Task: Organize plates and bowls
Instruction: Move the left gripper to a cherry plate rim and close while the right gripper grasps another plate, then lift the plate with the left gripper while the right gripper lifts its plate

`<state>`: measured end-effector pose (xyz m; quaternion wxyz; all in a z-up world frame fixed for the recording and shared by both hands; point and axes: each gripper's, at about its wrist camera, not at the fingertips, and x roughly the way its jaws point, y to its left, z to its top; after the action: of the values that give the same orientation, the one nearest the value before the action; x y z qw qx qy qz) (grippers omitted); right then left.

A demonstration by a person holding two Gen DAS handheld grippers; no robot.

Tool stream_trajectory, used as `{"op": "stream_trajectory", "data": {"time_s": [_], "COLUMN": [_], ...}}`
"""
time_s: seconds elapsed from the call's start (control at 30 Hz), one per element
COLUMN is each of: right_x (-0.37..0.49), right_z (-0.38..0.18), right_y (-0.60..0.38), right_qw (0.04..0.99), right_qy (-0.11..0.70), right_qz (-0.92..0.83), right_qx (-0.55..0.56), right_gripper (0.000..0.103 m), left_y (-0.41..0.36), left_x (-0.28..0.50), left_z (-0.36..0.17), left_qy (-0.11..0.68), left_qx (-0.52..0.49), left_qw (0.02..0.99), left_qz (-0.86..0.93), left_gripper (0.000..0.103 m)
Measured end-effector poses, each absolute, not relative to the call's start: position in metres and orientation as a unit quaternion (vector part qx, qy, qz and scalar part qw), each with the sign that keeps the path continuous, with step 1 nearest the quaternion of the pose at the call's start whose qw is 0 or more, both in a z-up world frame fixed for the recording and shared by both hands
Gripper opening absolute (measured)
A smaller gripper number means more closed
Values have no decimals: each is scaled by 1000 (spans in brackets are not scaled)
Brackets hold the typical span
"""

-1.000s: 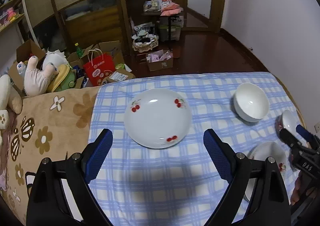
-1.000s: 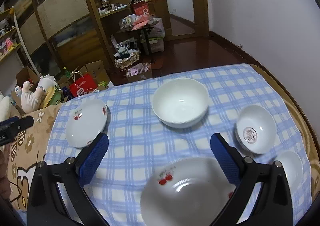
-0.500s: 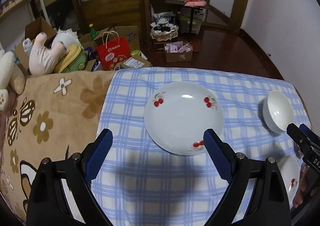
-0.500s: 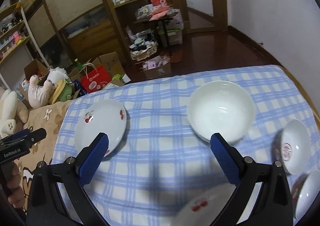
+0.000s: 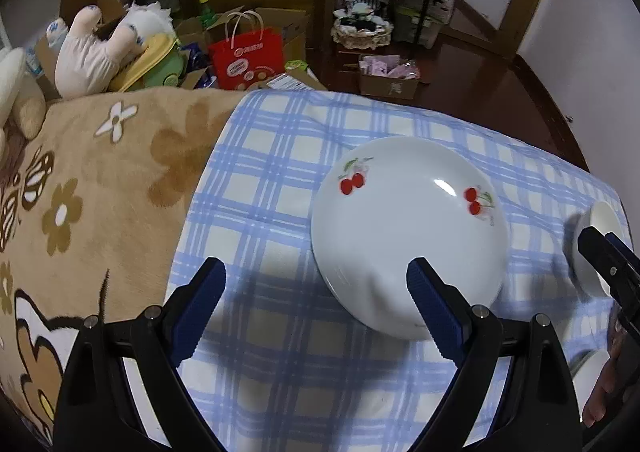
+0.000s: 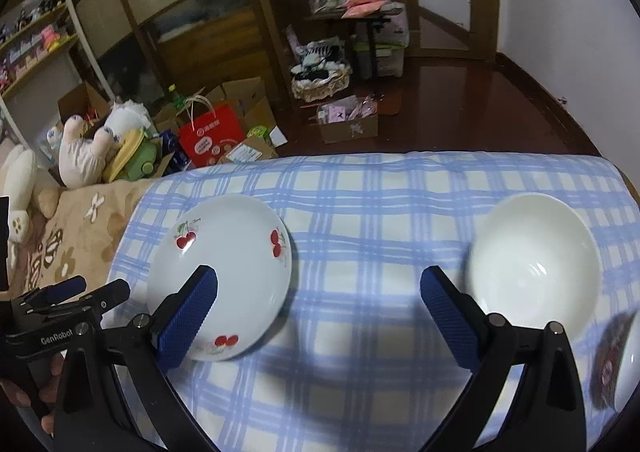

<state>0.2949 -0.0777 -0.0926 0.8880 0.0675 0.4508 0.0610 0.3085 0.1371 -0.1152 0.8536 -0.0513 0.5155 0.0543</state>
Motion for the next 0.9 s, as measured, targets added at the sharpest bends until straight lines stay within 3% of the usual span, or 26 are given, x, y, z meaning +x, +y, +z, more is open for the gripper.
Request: {"op": "stream_trajectory", "data": {"time_s": [0.2,0.37,0.43,0.47,0.53,0.67,0.83,0.9], "right_x": [317,333,337,339,343,348,354,355], "right_z": [-114,-139,-147,-152,-160,-166,-167,-167], "right_y": [-63,-56,-54,-54,-53,-51,-45,-43], "right_qw": [877,863,857,853,846,845,843,843], "right_qy": [470,494,503,509,520,520,520,520], "right_qz": [80,96,104,107,113,114,126,128], "right_qx": [58,48,43,41,45,47,50,47], "right_gripper": [96,79,59,54,33,22,8,7], "left_y": [144,147,146,146,144,146,152,154], "left_x": [322,327,328,329,331,332,332,333], "left_z": [-141,-152,-155,-157,-162,-171,-181,-182], "left_qy": [533,544,542,544,551,557,557,557], "left_qx": [-55,-68,-67,-63,-57,-76,-114,-132], "left_qw": [841,834,834,833,830,825,821,819], "left_qz": [73,71,71,71,71,64,48,37], "left_gripper": [91,91,90,85,72,47,30,24]}}
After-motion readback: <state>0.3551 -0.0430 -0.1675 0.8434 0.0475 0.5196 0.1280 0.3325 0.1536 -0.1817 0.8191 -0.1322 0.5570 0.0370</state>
